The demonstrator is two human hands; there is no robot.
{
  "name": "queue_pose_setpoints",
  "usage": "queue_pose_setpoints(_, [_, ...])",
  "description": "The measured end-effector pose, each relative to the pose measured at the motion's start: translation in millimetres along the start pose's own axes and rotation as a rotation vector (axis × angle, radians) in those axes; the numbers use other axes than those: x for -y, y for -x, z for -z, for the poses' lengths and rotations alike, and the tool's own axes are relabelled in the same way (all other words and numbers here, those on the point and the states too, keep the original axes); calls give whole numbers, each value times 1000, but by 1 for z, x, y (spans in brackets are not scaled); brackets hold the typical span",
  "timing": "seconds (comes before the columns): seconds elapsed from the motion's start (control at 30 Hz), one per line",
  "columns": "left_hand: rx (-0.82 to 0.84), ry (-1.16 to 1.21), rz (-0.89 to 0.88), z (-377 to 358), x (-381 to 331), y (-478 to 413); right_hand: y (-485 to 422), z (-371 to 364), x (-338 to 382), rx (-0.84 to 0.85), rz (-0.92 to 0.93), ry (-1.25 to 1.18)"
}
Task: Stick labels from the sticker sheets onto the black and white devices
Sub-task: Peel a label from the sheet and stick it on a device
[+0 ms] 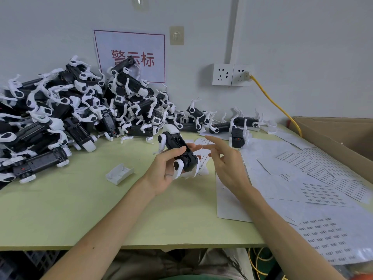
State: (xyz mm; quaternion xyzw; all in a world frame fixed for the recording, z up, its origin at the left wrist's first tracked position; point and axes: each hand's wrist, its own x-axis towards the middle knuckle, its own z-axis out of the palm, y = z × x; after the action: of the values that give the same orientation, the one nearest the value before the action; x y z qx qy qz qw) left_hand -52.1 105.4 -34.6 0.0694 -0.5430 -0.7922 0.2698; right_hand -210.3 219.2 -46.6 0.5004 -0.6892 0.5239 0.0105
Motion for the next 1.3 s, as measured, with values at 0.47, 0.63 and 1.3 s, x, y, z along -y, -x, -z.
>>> queue_pose_setpoints(0.47, [-6,15,52,-5,0,3,-8,9,5,104,-326,-473])
queue_pose_setpoints(0.63, [-1,-43,40,-3,6,-1,-8,10,7,98,-362,-470])
queue_pose_setpoints(1.3, [-61,-234,58,-2,7,-5,-8,11,7,52,-297,-481])
